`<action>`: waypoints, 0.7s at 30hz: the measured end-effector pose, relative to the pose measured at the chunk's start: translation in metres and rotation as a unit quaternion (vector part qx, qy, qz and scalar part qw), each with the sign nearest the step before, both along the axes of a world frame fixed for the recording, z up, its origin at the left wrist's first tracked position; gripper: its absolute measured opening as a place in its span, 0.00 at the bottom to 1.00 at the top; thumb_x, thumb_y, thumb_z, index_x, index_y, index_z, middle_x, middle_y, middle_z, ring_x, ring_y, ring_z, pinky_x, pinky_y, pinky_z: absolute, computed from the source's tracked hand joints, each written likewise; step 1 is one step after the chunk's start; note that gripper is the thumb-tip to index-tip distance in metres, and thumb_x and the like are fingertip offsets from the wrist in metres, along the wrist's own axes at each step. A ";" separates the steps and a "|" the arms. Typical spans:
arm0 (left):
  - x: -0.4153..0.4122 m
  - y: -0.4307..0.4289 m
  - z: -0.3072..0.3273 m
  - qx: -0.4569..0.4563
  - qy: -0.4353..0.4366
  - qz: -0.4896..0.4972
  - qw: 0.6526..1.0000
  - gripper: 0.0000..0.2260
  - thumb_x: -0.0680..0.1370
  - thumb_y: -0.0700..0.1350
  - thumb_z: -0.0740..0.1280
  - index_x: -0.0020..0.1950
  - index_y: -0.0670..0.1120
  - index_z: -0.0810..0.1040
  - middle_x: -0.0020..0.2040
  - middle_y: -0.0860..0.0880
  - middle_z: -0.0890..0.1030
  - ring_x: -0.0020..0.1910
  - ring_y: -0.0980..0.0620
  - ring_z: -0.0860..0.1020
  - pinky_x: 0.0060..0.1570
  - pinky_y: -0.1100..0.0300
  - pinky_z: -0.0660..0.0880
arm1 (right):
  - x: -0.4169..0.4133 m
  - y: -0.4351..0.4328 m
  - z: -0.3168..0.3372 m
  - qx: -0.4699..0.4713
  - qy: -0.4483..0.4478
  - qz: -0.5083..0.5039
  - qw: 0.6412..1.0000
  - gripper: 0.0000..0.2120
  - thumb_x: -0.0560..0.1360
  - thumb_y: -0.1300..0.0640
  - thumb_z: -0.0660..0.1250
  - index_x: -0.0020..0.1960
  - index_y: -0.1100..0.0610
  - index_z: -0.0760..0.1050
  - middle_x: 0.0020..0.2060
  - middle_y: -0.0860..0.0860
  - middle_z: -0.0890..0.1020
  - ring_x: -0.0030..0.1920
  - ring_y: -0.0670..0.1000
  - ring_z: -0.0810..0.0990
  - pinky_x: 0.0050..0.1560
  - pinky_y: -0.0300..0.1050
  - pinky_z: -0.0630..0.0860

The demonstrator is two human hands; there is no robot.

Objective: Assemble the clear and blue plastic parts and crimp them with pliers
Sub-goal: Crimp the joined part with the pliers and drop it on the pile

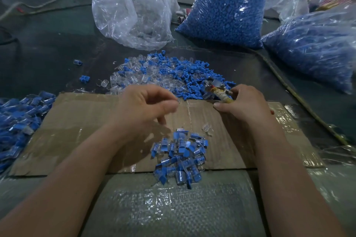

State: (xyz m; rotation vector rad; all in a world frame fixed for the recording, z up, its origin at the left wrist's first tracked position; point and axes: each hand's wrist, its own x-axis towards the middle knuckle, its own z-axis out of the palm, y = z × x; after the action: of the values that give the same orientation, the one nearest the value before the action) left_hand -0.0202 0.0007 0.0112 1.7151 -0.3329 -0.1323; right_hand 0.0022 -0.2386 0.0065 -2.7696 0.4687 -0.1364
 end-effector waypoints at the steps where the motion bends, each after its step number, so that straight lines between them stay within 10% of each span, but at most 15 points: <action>1: 0.004 0.002 -0.001 0.004 -0.018 0.059 0.998 0.01 0.68 0.42 0.70 0.38 0.48 0.81 0.34 0.50 0.82 0.28 0.59 0.78 0.32 0.68 0.76 | 0.000 0.000 -0.001 0.002 0.007 0.000 1.000 0.33 0.64 0.42 0.74 0.62 0.58 0.72 0.59 0.56 0.76 0.58 0.58 0.73 0.56 0.51 0.71; 8: 0.023 0.016 -0.010 0.154 -0.118 0.247 0.949 0.07 0.72 0.40 0.71 0.49 0.48 0.81 0.38 0.58 0.78 0.38 0.61 0.77 0.42 0.66 0.74 | 0.000 -0.002 0.000 0.025 0.039 -0.002 0.999 0.37 0.62 0.38 0.74 0.64 0.57 0.70 0.60 0.55 0.75 0.59 0.57 0.72 0.58 0.51 0.71; 15: 0.022 0.012 -0.014 0.368 -0.123 0.177 0.905 0.12 0.73 0.50 0.70 0.55 0.50 0.80 0.52 0.48 0.77 0.52 0.49 0.74 0.50 0.55 0.70 | 0.000 -0.003 0.000 0.019 0.059 0.013 0.998 0.37 0.61 0.34 0.71 0.62 0.55 0.71 0.59 0.54 0.74 0.58 0.55 0.72 0.53 0.49 0.69; 21: 0.018 0.004 -0.014 0.368 -0.145 0.137 0.908 0.11 0.74 0.44 0.69 0.56 0.48 0.80 0.48 0.51 0.80 0.42 0.58 0.72 0.40 0.65 0.66 | -0.001 0.004 0.002 0.019 -0.024 0.015 0.999 0.32 0.67 0.37 0.68 0.63 0.56 0.72 0.60 0.55 0.73 0.60 0.55 0.71 0.57 0.50 0.69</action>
State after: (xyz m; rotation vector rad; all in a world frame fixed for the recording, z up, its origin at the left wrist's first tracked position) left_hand -0.0025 0.0047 -0.0025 2.5240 -0.2690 0.2403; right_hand 0.0010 -0.2348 0.0089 -2.7273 0.4134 -0.1855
